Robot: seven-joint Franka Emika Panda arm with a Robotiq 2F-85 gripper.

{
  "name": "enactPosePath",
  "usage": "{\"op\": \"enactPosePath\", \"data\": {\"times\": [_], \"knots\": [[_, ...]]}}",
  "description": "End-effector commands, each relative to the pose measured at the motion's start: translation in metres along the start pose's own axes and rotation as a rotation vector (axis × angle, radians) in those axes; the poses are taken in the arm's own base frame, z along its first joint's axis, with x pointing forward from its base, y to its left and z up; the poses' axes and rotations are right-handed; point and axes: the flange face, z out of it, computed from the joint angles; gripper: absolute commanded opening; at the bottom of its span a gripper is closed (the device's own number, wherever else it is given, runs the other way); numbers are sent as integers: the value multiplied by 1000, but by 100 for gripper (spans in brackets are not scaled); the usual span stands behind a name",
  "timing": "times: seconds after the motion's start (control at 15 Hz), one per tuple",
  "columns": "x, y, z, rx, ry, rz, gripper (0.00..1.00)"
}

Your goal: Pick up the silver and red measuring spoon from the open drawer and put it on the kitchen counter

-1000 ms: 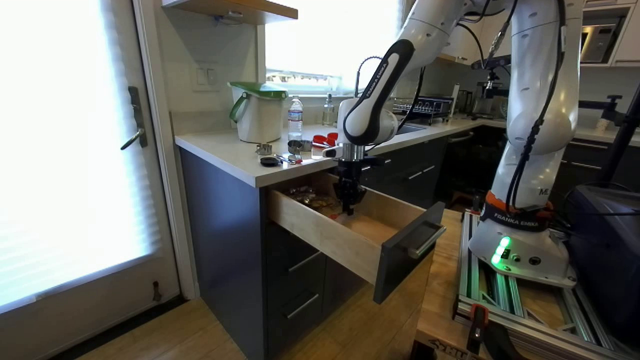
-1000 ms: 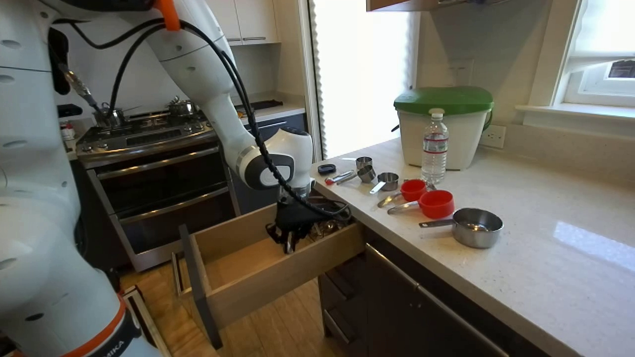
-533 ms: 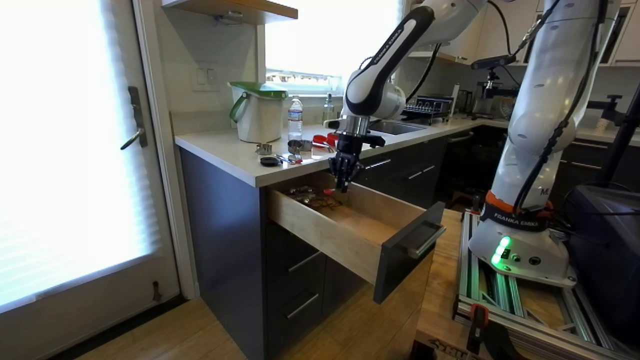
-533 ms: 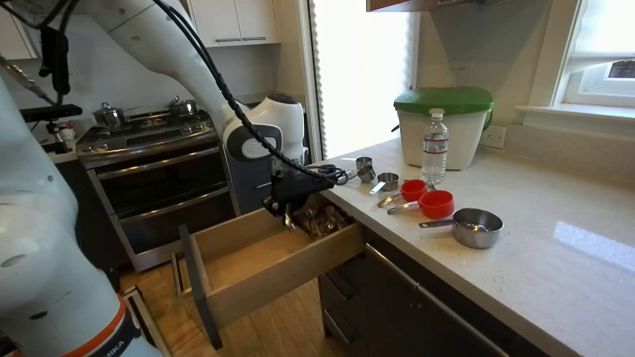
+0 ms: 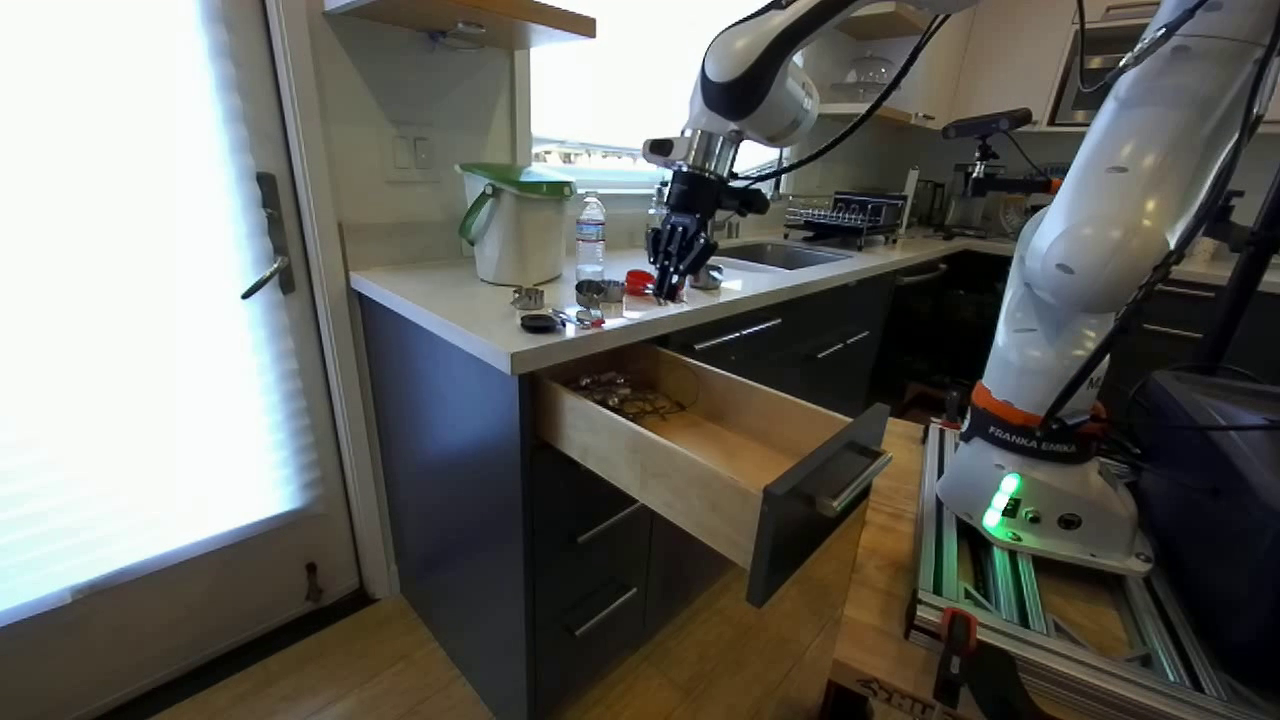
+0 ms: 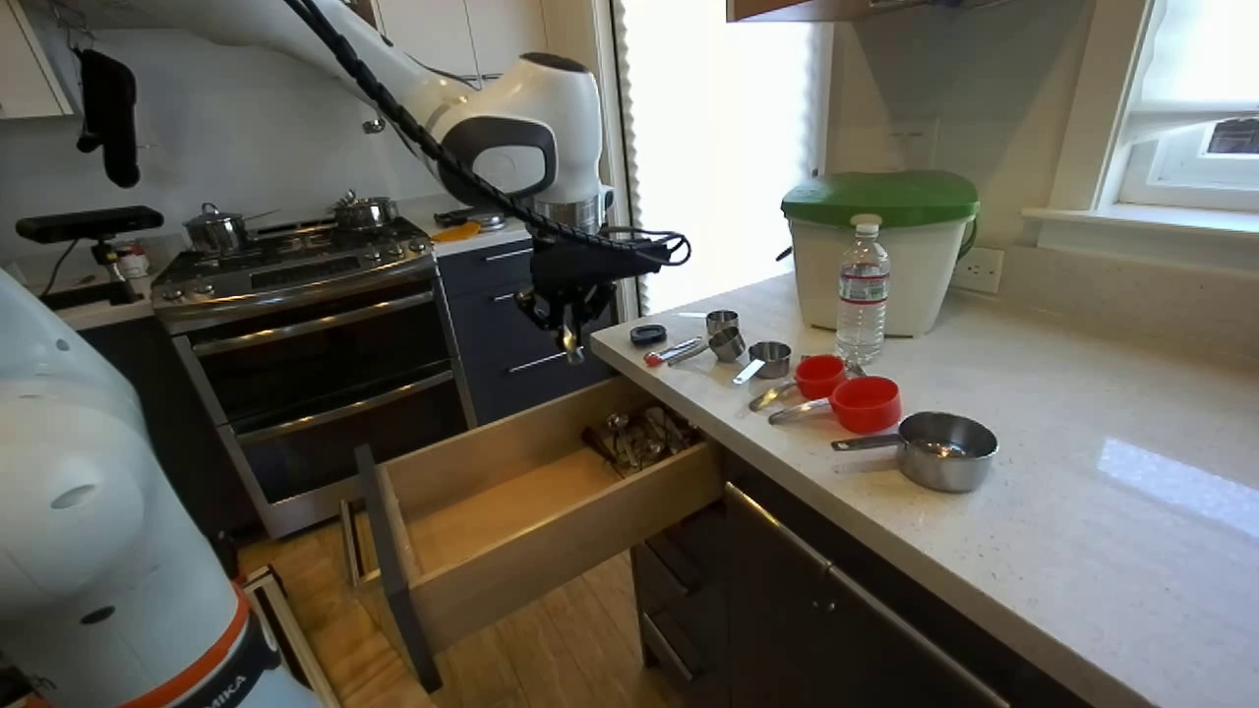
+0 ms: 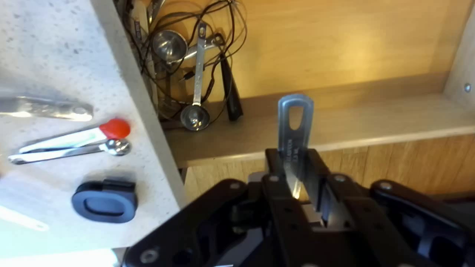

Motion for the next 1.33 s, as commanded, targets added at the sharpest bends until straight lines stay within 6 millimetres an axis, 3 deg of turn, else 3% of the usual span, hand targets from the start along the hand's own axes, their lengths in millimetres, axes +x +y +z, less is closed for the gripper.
{"op": "enactPosePath", "data": {"times": [0.0, 0.2, 0.27, 0.73, 0.8, 1.27], "knots": [[13, 29, -32, -33, 30, 194, 5], [30, 53, -47, -107, 36, 294, 5], [20, 38, -48, -86, 47, 248, 20], [30, 51, -48, -94, 46, 288, 20], [30, 51, -48, -94, 46, 288, 5], [29, 87, -25, -156, -137, 637, 5]]}}
